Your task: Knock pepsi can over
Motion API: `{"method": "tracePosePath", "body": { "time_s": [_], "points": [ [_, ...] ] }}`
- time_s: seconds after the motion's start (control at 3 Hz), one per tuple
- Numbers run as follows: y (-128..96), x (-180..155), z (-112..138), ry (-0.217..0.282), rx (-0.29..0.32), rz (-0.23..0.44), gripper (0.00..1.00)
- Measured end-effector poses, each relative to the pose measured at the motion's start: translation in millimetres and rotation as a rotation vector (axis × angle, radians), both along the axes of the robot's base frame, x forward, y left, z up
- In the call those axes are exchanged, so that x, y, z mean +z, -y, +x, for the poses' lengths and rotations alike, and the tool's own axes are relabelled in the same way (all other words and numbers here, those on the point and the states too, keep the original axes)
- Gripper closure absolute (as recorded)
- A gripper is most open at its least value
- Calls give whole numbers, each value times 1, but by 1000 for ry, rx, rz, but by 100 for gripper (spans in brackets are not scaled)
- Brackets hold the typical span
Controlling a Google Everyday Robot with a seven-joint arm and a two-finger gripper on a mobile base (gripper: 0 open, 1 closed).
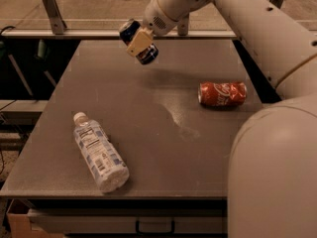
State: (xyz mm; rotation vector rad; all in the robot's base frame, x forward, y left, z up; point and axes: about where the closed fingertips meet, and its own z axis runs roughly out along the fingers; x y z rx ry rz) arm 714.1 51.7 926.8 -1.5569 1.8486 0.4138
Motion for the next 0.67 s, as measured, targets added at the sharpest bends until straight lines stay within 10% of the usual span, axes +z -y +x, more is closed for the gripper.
{"method": "tracePosePath", "body": {
  "time_s": [0.67],
  "points": [
    [-8,-54,-44,-147,221,-288,85]
  ]
}}
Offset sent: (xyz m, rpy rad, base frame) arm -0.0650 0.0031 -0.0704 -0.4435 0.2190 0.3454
